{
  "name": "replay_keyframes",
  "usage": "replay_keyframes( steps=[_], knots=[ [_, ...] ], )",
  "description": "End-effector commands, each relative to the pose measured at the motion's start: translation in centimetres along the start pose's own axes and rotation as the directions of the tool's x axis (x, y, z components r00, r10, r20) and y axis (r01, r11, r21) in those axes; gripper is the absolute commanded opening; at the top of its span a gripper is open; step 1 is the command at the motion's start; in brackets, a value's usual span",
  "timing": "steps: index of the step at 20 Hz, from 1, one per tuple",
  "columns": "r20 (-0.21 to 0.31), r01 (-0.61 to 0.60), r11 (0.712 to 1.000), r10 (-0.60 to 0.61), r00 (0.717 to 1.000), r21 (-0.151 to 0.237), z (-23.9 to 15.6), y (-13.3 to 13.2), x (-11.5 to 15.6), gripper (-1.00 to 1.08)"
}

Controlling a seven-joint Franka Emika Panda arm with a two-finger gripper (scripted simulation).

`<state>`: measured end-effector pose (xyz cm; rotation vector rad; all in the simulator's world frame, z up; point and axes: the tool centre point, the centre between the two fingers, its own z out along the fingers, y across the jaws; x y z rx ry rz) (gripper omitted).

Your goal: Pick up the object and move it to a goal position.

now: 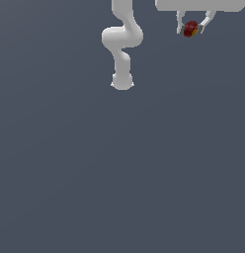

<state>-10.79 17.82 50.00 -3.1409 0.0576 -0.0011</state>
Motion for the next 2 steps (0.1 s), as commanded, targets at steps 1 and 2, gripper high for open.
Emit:
replay_keyframes(
  steps=[1, 2],
  knots=[
    [0.001, -0.001, 1.0, 0.001, 1.0, 0.0, -0.02, -0.01, 0.04, -1.0],
    [0.001, -0.001, 1.0, 0.001, 1.0, 0.0, 0.0, -0.01, 0.06, -1.0]
  ],
)
